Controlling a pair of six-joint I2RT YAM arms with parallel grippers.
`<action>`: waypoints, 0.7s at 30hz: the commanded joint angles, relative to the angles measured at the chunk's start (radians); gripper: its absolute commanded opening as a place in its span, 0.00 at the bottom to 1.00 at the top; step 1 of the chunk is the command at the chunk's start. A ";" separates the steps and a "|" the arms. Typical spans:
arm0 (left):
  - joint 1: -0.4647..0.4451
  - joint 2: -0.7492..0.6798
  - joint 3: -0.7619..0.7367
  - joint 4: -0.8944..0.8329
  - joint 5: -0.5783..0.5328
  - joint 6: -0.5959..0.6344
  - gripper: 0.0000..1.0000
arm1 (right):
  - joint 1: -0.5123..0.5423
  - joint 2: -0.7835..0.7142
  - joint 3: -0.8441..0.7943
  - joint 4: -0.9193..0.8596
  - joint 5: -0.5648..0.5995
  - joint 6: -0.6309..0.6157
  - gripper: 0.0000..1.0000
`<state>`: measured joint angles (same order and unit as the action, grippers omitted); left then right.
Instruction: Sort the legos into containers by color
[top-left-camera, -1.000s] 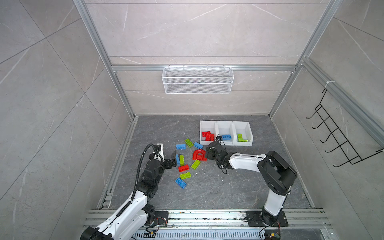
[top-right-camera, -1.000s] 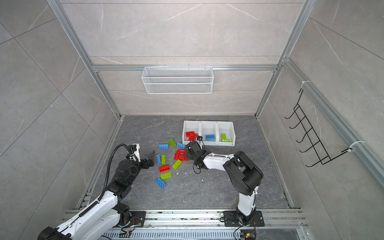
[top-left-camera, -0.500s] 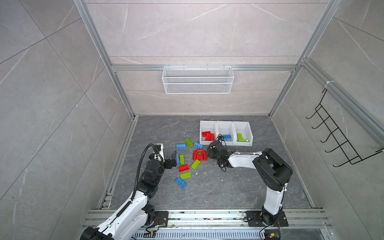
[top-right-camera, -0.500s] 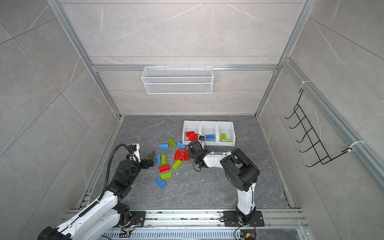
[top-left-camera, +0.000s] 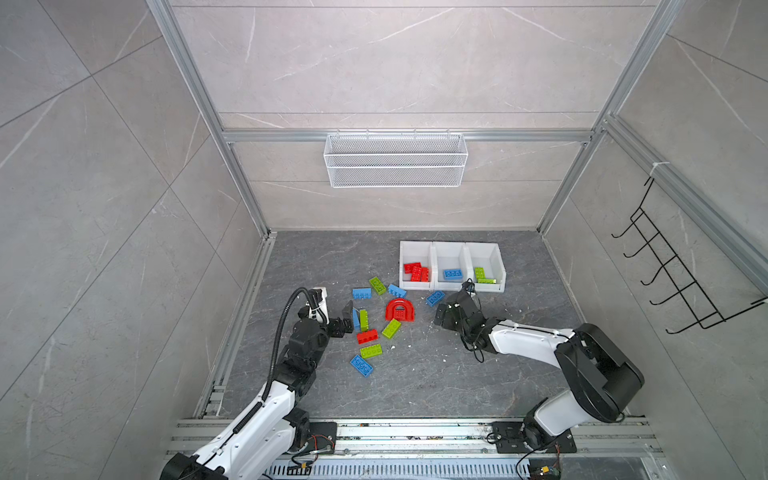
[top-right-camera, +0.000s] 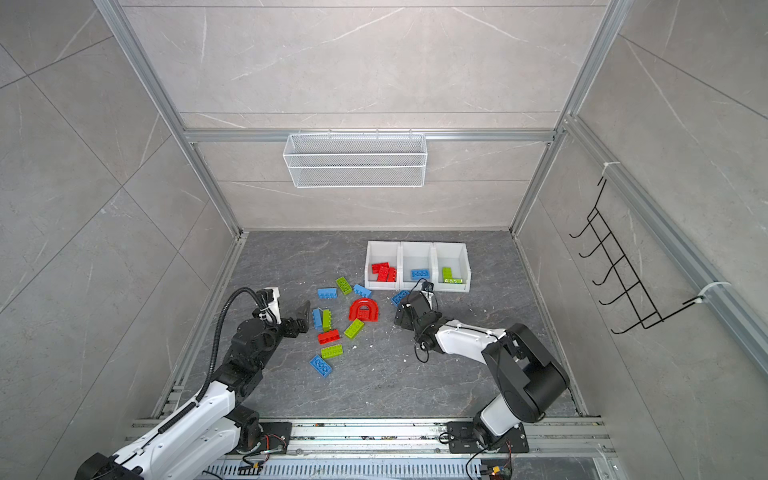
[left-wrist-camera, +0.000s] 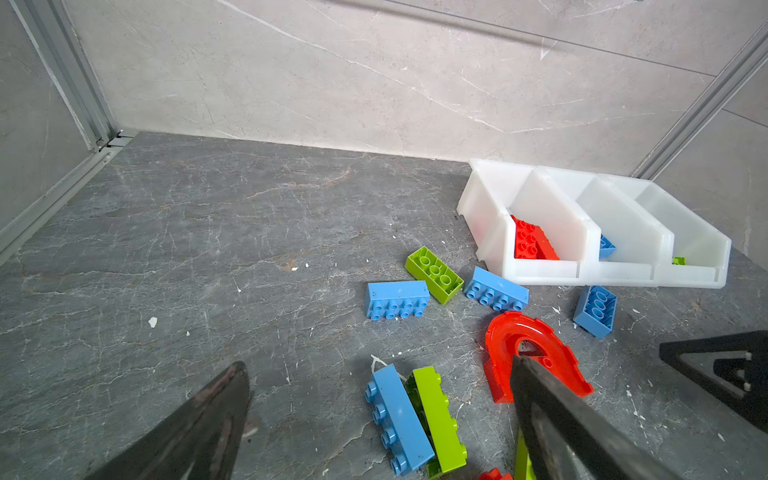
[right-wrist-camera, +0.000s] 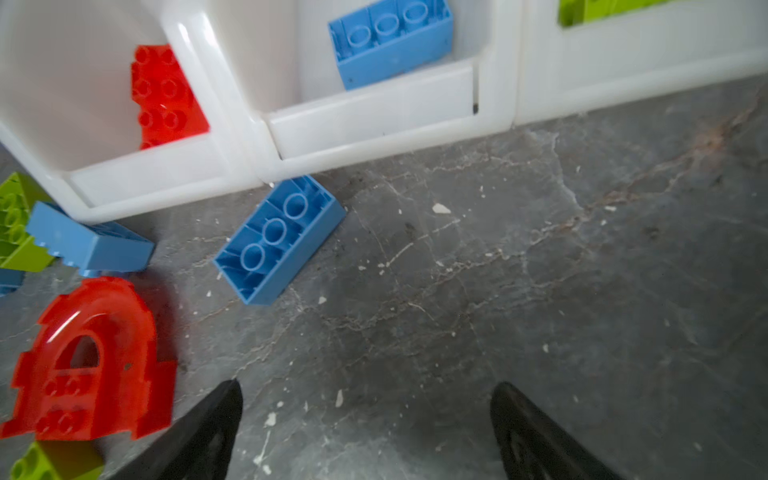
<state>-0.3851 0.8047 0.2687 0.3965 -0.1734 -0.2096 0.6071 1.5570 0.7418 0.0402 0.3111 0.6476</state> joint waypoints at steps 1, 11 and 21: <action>0.008 0.002 0.003 0.045 0.014 -0.002 1.00 | 0.000 0.018 0.117 -0.141 -0.061 -0.167 0.98; 0.007 -0.010 0.001 0.040 0.005 0.002 1.00 | 0.000 0.170 0.298 -0.248 -0.122 -0.182 0.95; 0.007 0.019 0.009 0.050 0.027 0.003 1.00 | -0.030 0.273 0.371 -0.287 -0.111 -0.216 0.95</action>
<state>-0.3851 0.8211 0.2687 0.3973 -0.1654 -0.2092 0.5911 1.8011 1.0874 -0.2314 0.2039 0.4507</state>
